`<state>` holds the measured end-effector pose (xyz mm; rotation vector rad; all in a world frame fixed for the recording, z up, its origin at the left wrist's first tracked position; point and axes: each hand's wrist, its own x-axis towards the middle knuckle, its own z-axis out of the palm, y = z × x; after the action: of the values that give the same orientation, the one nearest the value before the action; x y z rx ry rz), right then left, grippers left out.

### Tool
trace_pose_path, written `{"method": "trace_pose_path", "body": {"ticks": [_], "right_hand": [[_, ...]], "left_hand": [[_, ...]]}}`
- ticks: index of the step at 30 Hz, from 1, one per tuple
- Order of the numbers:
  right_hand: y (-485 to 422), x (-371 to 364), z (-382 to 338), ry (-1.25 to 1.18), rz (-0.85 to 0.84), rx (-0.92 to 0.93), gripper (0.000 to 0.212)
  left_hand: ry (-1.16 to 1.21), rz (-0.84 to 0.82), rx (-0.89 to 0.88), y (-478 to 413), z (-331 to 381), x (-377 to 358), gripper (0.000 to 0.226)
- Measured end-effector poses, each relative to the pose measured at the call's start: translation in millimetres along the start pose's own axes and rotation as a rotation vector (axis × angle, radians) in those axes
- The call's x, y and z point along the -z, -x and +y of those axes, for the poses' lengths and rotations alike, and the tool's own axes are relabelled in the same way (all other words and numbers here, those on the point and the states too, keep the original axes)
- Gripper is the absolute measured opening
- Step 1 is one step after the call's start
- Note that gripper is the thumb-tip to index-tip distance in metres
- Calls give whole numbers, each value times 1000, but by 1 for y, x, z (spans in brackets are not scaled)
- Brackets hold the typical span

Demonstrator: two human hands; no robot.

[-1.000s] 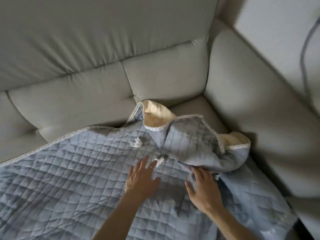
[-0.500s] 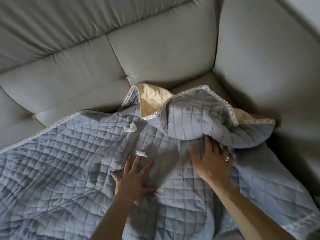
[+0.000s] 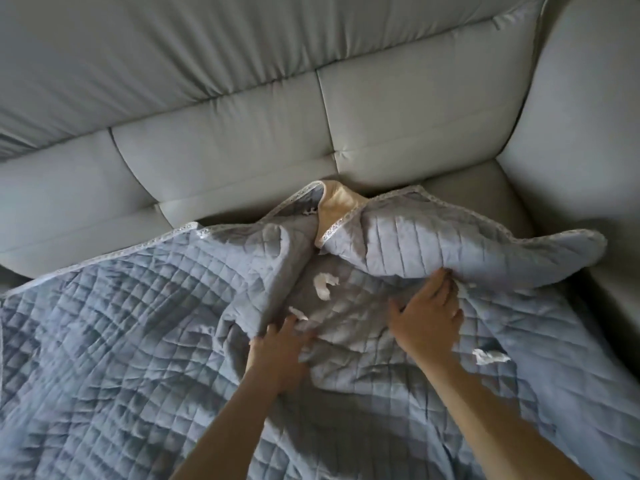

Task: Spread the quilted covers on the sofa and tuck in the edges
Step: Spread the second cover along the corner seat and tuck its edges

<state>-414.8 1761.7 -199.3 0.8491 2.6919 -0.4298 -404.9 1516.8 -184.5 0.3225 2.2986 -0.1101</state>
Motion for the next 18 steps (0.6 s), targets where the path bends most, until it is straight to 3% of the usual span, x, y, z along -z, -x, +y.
{"method": "trace_pose_path", "body": {"ticks": [3,7,9,13,18], "right_hand": [[5,-2,-8,-15,42,56,81],[-10,-7,8,-13,-69,115,81],[-24,-10,14,-34,-113,149,86],[-50,-18,21,25,-273,67,91],[-24,-16,41,98,-377,109,76]], "left_hand": [[-2,144,-75,-13,7,40,41],[35,374,-154,-43,22,64,40],[35,309,-136,-58,26,60,54],[67,30,-47,-79,17,38,104],[3,-17,-72,-63,3,22,109]]}}
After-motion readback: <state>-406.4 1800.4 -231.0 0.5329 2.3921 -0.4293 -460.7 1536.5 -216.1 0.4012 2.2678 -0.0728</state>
